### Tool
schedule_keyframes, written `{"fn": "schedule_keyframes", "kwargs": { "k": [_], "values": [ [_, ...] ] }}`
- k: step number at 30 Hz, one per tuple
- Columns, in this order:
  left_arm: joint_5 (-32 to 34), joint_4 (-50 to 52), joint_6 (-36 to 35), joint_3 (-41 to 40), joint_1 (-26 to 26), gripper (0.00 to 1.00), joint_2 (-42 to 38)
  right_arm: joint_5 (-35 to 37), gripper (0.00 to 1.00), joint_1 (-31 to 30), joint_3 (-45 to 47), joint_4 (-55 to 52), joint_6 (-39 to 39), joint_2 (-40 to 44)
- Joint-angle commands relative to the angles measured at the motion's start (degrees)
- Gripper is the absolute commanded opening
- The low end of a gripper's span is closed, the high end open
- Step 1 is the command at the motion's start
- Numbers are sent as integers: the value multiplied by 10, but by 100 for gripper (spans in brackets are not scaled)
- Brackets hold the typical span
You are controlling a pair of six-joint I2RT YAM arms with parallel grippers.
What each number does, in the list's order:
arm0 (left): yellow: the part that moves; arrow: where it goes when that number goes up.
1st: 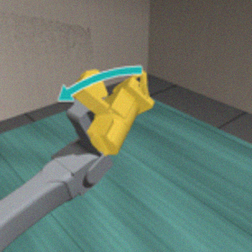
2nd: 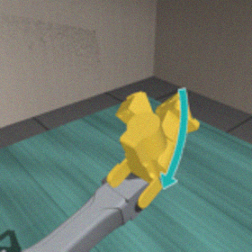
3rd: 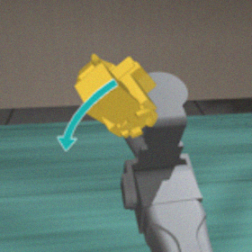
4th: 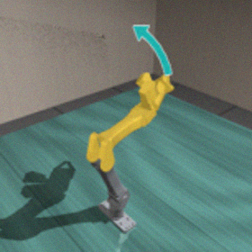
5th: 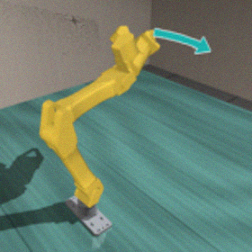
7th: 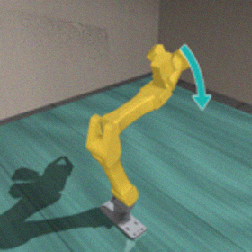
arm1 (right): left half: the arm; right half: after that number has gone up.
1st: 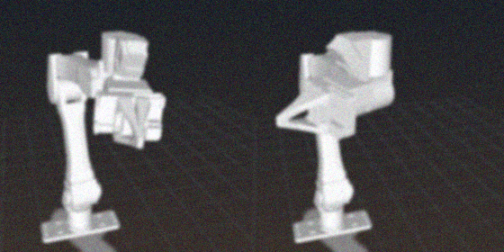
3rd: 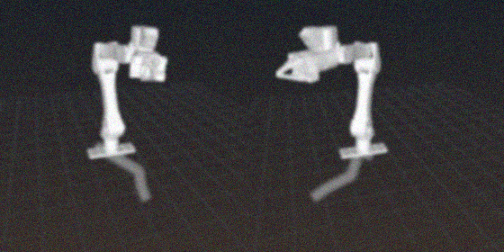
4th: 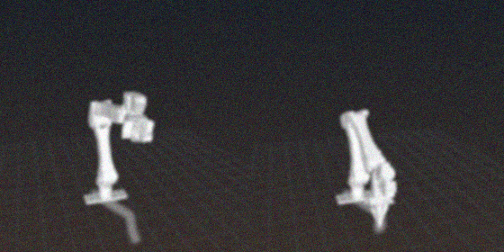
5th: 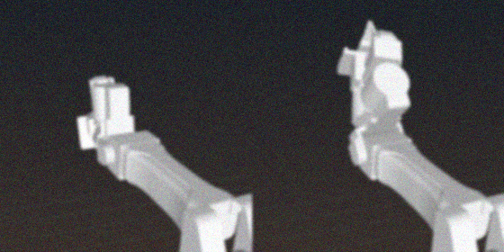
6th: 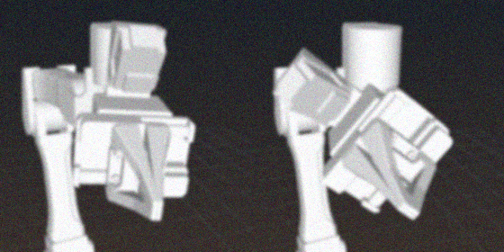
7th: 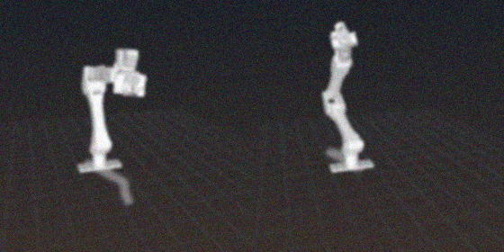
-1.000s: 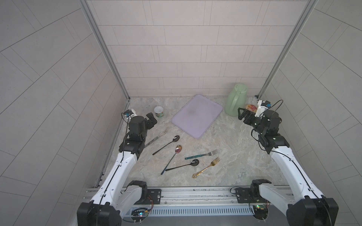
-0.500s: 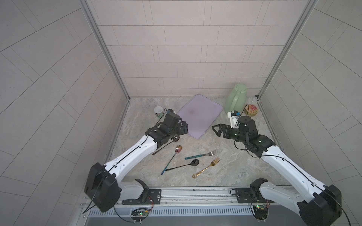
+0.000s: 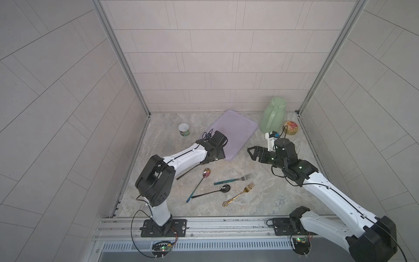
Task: Set the spoon and fork side by side
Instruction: Adjust the tray at the center of the board.
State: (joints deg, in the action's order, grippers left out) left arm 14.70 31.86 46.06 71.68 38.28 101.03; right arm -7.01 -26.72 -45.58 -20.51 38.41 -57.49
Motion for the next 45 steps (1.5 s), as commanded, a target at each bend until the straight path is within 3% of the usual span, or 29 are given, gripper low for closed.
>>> {"fn": "schedule_keyframes", "kwargs": {
  "k": [1,5,9,24,40,45],
  "values": [
    [-1,8,14,15,2,66,16,9,98,-5,0,18,2,-1],
    [-8,10,12,45,2,64,55,12,99,-4,11,29,-3,-1],
    [-15,9,18,68,3,47,85,6,99,-4,32,64,-5,-12],
    [-9,21,24,135,3,36,175,9,99,-7,59,103,-30,-11],
    [-2,24,-16,90,1,6,159,34,100,-6,57,108,-16,-45],
    [3,27,-30,64,-6,4,145,35,100,-5,57,108,-15,-47]
  ]
}}
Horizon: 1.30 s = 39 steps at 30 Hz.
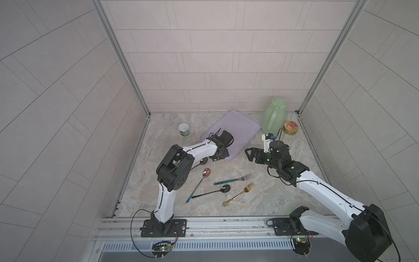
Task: Set the spoon and fork side by side
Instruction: Adjust the tray at the center of the board.
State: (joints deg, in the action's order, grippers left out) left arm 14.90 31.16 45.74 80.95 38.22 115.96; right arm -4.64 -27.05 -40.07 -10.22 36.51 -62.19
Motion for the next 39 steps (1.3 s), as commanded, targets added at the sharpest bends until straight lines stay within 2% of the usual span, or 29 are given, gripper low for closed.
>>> {"fn": "schedule_keyframes", "kwargs": {
  "k": [1,7,8,12,16,25,34,37,39],
  "values": [
    [2,36,-31,-33,-8,4,-9,13,100,-2,2,5,4,-2],
    [-11,33,-69,-63,-36,5,-31,14,100,0,-2,3,7,-11],
    [-9,38,-70,-61,-37,7,-33,14,100,0,-3,2,8,-13],
    [-23,25,-49,-65,-33,29,-59,13,100,1,-11,-6,8,-23],
    [-16,30,-22,-35,-28,41,-60,14,100,1,-12,-9,8,-23],
    [-4,59,-7,49,-28,44,18,15,100,2,-11,-9,9,-23],
    [0,58,-6,39,-27,43,40,14,100,4,-11,-9,11,-27],
    [0,58,-11,40,-29,37,45,14,100,5,-12,-9,11,-30],
    [0,61,-15,41,-34,29,47,13,100,5,-12,-9,12,-29]
  ]
}}
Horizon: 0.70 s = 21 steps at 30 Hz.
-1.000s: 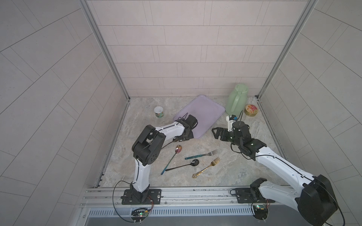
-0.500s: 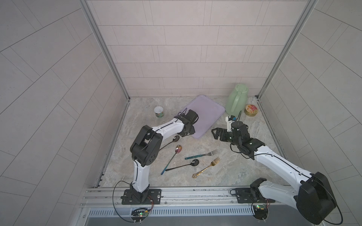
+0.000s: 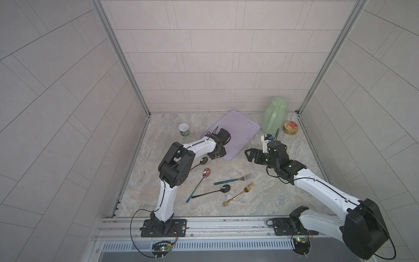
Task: Set the spoon and fork side by side
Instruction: Adjust the tray at the center of the board.
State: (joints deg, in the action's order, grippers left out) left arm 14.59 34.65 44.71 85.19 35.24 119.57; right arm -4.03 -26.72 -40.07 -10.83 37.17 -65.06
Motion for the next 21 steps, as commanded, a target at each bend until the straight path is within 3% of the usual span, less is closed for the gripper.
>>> {"fn": "schedule_keyframes", "kwargs": {
  "k": [1,7,14,21],
  "values": [
    [3,26,-8,-5,-7,24,9,7,100,2,-12,-4,6,0],
    [-5,22,-29,-42,-33,19,-15,4,100,4,-11,-2,6,0],
    [-76,-32,-125,-95,-67,15,-36,4,100,6,-11,-2,8,0],
    [-105,-23,-202,-103,-110,12,-42,3,100,7,-11,-2,9,-3]
  ]
}}
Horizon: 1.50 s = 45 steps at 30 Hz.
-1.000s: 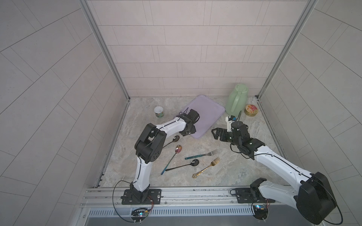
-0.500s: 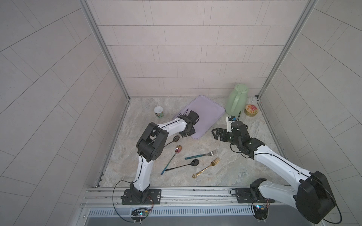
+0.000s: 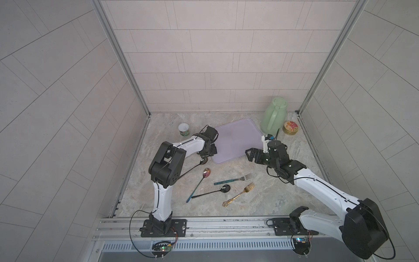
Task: Set the spoon and fork side by side
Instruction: Adjust the tray at the center of the board.
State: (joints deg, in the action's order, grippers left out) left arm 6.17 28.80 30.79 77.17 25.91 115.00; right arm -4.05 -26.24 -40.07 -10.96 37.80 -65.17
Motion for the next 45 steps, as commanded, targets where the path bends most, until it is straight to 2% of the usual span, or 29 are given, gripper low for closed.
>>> {"fn": "schedule_keyframes", "kwargs": {
  "k": [1,9,13,20,29,30,32,35,40,45],
  "values": [
    [-23,36,-73,-23,-21,12,3,3,100,2,-11,-1,2,-2],
    [-16,60,-120,-14,-51,10,7,1,100,2,-12,-1,2,-4],
    [-51,59,-144,-16,-78,10,4,2,100,3,-12,-1,2,-4],
    [-52,59,-154,-11,-111,10,7,1,100,3,-12,-2,2,-4],
    [-57,62,-149,-10,-119,11,10,1,100,3,-14,-2,2,-8],
    [-63,59,-149,-10,-119,14,8,1,100,3,-14,-2,3,-8],
    [-95,51,-150,-11,-119,29,5,0,100,3,-15,-2,3,-10],
    [-110,35,-148,-20,-114,41,-19,-2,100,2,-16,-4,1,-10],
    [-107,-12,-110,-75,-100,47,-113,-4,100,3,-17,-3,1,-11],
    [-38,-33,-120,-122,4,52,-216,-7,100,2,-18,-4,0,-13]
  ]
}}
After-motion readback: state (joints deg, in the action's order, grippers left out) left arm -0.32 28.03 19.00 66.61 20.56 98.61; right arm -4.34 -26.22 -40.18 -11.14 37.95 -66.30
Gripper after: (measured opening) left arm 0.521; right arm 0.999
